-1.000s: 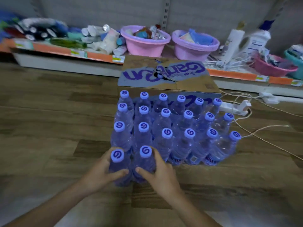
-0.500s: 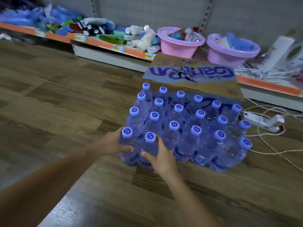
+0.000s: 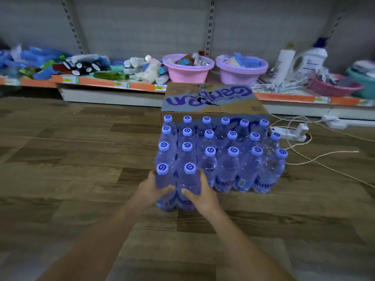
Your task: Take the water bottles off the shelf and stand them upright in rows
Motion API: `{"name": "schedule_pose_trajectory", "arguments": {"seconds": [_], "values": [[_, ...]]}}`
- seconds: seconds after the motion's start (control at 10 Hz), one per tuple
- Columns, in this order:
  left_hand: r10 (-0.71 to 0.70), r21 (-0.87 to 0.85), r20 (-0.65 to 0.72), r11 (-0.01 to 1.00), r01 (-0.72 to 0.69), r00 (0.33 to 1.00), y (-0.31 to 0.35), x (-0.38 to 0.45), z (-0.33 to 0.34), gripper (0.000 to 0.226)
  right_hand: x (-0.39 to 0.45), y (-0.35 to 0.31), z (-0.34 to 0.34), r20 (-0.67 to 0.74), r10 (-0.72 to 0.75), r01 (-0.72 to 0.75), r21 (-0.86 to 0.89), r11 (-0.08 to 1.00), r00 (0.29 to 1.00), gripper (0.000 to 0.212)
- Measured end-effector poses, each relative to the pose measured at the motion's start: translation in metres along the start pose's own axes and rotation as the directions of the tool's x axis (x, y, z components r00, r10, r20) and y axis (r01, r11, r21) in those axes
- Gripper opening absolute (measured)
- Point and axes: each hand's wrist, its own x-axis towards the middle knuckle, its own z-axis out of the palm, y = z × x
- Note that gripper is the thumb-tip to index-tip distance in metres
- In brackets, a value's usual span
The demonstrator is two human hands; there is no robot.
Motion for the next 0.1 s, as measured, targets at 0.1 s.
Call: {"name": "schedule_pose_trajectory", "arguments": {"seconds": [0.1], "values": [[-0.037,0.072,0.100,0.997,0.030,0.994,0.0250,-0.0129,-0.0211,0.089,-0.0134,0.0003,-0.0178,0.032,-0.002,0.002,0.009,1.000,0.999,0.083]]}}
